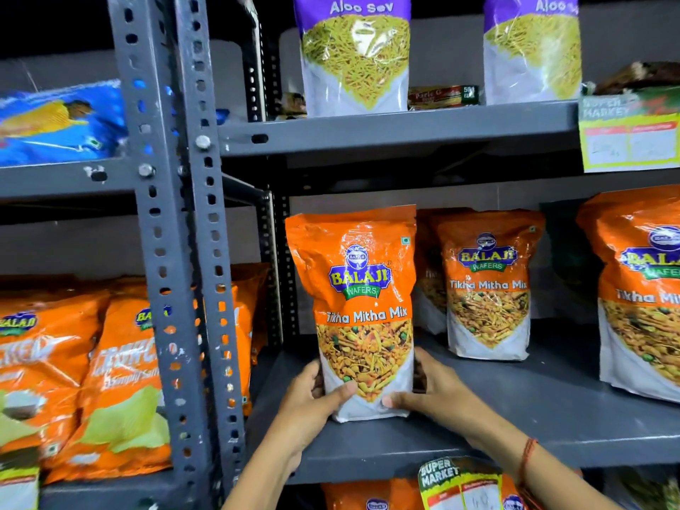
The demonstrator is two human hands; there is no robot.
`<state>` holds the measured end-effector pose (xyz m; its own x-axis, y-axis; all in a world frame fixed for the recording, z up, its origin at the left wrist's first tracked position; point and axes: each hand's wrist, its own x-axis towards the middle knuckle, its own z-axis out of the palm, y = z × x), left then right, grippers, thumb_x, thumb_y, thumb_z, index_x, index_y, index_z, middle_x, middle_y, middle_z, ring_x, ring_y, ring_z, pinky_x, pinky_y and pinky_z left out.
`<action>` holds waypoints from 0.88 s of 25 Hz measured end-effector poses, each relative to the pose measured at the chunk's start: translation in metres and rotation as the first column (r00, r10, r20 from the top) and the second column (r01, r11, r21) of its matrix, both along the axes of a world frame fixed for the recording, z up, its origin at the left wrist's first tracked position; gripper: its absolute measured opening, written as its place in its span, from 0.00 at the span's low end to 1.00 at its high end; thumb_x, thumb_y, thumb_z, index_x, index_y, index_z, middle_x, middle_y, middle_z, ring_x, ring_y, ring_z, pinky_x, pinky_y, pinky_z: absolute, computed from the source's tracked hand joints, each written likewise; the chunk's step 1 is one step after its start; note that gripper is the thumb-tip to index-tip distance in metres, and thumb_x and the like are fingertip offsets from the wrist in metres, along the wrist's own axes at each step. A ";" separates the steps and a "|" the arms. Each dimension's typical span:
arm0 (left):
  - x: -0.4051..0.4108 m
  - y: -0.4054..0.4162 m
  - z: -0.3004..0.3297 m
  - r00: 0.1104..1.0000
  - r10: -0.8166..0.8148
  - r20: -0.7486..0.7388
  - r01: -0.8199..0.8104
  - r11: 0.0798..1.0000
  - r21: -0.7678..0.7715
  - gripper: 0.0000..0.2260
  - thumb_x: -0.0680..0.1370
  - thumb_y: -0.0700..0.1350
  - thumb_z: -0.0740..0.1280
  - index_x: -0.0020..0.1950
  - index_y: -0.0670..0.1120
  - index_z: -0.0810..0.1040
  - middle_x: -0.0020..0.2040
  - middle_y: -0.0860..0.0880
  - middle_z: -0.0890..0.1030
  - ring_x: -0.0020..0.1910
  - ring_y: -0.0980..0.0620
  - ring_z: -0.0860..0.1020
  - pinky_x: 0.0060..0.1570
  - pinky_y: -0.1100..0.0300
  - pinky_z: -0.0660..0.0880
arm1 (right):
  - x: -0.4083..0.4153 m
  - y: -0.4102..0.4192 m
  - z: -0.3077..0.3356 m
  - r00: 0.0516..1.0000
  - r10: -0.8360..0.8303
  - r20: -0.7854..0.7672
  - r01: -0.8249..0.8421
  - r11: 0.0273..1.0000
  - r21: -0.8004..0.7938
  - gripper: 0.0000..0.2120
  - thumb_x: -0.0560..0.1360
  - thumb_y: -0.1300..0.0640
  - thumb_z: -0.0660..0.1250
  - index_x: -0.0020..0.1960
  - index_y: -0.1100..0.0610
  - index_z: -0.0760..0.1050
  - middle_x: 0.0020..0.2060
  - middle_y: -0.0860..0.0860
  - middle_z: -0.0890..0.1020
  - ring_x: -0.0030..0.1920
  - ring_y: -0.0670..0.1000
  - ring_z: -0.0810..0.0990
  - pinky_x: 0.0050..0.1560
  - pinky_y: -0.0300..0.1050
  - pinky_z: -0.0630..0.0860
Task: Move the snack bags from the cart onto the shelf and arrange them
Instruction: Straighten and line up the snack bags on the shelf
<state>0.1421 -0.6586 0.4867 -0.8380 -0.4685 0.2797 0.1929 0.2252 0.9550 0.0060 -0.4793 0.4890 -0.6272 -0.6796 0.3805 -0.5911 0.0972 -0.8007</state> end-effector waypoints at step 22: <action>-0.064 0.147 0.051 0.768 -0.074 -0.637 -0.357 0.776 -0.520 0.21 0.76 0.52 0.69 0.69 0.56 0.73 0.65 0.64 0.77 0.64 0.64 0.75 0.62 0.62 0.75 | -0.086 0.095 0.038 0.878 -0.475 0.063 0.439 0.746 -0.501 0.46 0.62 0.44 0.81 0.73 0.42 0.59 0.67 0.46 0.73 0.66 0.40 0.74 0.61 0.43 0.75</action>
